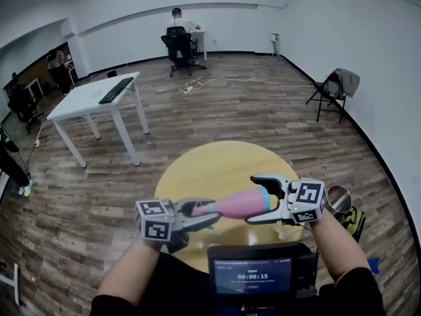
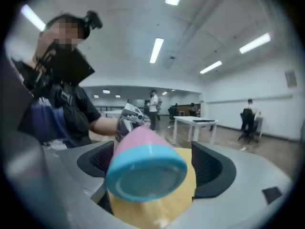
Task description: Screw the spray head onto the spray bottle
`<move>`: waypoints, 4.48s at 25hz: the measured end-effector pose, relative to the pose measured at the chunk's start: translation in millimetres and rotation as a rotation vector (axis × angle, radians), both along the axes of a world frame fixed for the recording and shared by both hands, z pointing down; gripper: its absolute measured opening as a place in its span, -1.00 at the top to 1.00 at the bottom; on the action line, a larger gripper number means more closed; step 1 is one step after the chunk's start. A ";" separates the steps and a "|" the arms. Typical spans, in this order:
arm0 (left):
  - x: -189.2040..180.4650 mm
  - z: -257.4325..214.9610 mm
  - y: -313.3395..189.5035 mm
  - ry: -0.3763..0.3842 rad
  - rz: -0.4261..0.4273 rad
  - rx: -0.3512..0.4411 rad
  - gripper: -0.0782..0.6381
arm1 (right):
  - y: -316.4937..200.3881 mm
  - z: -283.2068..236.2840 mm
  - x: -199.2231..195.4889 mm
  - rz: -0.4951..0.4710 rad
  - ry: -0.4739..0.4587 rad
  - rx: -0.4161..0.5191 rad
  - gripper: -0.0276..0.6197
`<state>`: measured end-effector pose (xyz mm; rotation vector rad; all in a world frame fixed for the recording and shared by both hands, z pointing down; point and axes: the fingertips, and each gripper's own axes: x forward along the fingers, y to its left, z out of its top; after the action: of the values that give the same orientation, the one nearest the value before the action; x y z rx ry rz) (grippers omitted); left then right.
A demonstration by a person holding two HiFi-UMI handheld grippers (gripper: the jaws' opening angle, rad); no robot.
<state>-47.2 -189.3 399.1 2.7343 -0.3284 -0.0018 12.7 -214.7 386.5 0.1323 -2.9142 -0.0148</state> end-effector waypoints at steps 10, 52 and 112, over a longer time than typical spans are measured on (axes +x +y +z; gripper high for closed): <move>6.3 -5.8 -1.4 0.083 0.024 -0.187 0.24 | 0.4 10.4 1.4 0.072 0.258 0.657 -0.55; 4.8 -17.7 26.7 0.128 0.178 -0.286 0.27 | 42.7 -13.2 4.7 -0.049 0.114 0.517 -0.57; 3.7 -23.4 15.4 0.302 0.231 -0.441 0.27 | 21.5 -8.3 -4.6 0.040 0.094 0.628 -0.75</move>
<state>-43.5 -174.0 375.7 2.2740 0.0683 -0.2472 8.0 -193.2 378.2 0.2794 -2.7046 -0.8998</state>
